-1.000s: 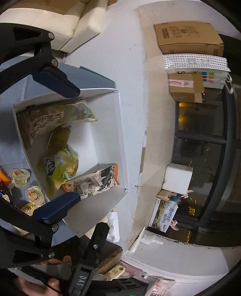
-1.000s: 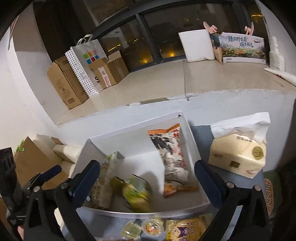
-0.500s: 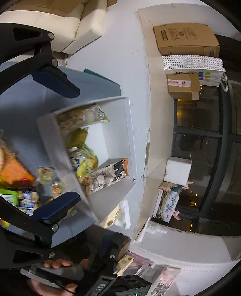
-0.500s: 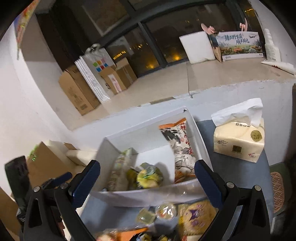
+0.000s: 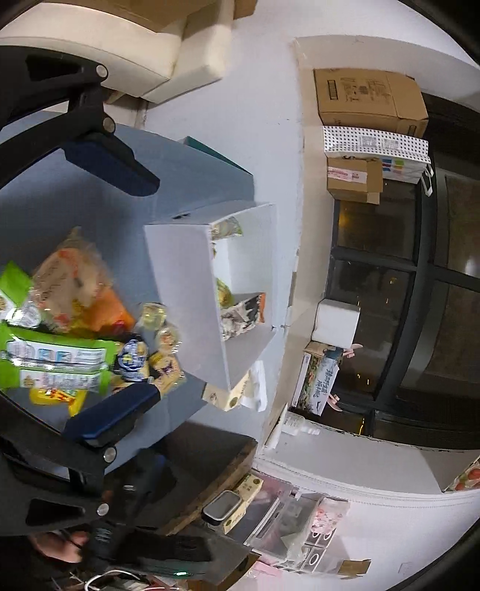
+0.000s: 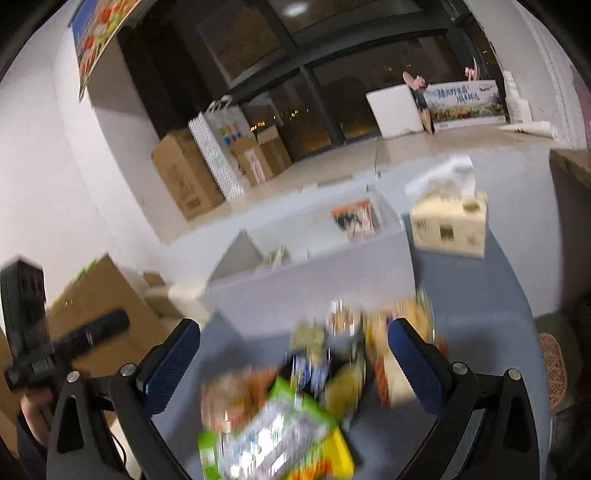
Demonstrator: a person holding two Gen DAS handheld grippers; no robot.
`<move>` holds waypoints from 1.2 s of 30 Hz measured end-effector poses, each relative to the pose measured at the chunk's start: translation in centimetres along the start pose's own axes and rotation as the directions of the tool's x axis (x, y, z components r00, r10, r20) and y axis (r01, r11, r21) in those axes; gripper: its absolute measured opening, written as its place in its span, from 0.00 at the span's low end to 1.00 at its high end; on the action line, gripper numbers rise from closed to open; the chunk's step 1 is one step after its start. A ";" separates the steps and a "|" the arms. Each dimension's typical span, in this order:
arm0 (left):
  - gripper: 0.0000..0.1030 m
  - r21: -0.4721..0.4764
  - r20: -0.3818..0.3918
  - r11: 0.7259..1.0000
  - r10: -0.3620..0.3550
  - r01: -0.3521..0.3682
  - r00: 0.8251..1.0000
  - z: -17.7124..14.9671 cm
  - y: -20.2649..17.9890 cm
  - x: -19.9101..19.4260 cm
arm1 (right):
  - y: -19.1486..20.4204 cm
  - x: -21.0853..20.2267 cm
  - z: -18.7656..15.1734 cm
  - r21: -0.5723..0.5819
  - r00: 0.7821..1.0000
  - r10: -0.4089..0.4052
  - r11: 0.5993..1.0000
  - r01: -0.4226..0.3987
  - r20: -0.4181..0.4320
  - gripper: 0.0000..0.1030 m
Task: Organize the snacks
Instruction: 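Move both tools back toward the remaining snacks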
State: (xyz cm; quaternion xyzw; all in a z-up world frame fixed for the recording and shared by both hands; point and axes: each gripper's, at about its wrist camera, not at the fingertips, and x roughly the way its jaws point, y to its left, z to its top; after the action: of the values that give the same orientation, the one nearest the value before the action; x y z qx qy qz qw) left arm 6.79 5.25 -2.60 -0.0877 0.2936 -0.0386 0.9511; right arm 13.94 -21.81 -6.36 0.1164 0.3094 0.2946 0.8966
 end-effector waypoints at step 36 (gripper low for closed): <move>1.00 -0.037 -0.091 0.999 -0.007 0.004 0.996 -5.7 0.2 0.2 | -2.0 14.7 -1.7 -0.017 0.910 -0.167 0.985 0.174 -0.380 0.76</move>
State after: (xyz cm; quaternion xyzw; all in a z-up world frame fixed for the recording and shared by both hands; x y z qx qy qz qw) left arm 3.74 4.57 -7.44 -0.1041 0.3369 -0.0398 0.9349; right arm 23.10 -14.57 -15.58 0.0375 0.4885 0.2294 0.8410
